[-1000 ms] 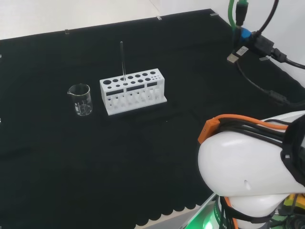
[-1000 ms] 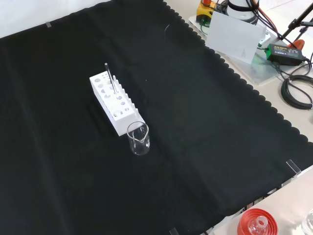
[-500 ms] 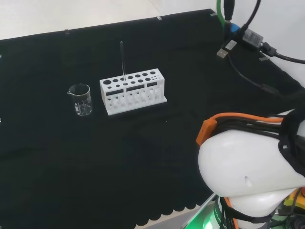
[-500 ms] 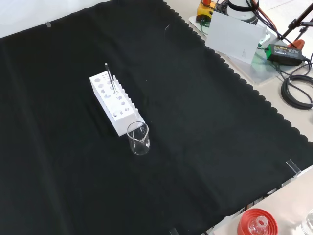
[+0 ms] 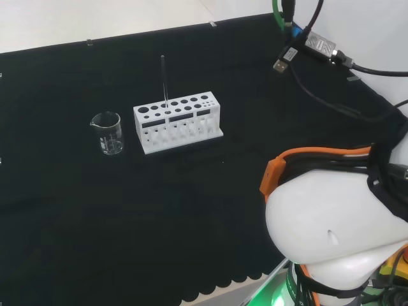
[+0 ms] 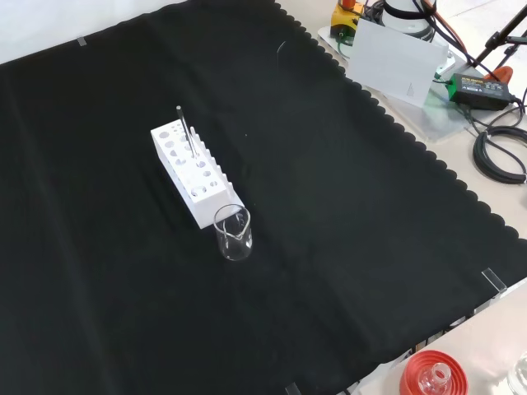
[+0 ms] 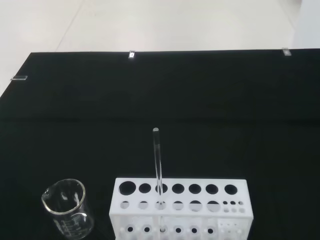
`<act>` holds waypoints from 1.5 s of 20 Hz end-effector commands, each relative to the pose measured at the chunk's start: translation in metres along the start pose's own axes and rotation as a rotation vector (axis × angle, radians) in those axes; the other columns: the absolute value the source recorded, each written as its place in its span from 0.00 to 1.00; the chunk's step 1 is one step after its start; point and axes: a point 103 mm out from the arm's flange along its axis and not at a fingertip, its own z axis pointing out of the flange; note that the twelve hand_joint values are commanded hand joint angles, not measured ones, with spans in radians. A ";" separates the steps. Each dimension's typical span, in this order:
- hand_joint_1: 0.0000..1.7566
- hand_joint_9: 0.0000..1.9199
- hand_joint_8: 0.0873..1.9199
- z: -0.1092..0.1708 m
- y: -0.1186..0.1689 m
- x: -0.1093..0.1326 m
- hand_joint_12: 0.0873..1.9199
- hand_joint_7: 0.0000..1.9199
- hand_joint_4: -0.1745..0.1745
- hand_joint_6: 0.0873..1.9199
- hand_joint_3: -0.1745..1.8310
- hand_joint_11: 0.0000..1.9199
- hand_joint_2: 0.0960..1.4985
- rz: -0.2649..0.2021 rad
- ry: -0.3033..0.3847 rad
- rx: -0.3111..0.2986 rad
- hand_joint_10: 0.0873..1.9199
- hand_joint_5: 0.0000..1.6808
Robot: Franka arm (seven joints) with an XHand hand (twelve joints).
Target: Take the glass rod from the white test tube rack.
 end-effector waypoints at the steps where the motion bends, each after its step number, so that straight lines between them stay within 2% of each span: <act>1: 0.30 0.09 0.38 0.009 0.017 0.011 0.76 0.00 0.63 0.00 0.03 0.11 0.58 -0.046 0.001 -0.001 0.48 0.11; 9: 0.33 0.13 0.41 0.031 0.041 0.020 0.74 0.03 0.59 0.00 0.02 0.16 0.57 -0.062 -0.017 0.053 0.48 0.15; 11: 0.33 0.14 0.41 0.038 0.046 0.024 0.74 0.03 0.58 0.00 0.02 0.16 0.57 -0.070 -0.045 0.064 0.48 0.16; 27: 0.34 0.15 0.42 0.086 0.079 0.031 0.73 0.04 0.56 0.00 0.02 0.16 0.58 -0.117 -0.023 0.167 0.48 0.16; 30: 0.34 0.15 0.42 0.097 0.085 0.029 0.73 0.04 0.56 0.00 0.02 0.17 0.58 -0.107 -0.015 0.182 0.48 0.17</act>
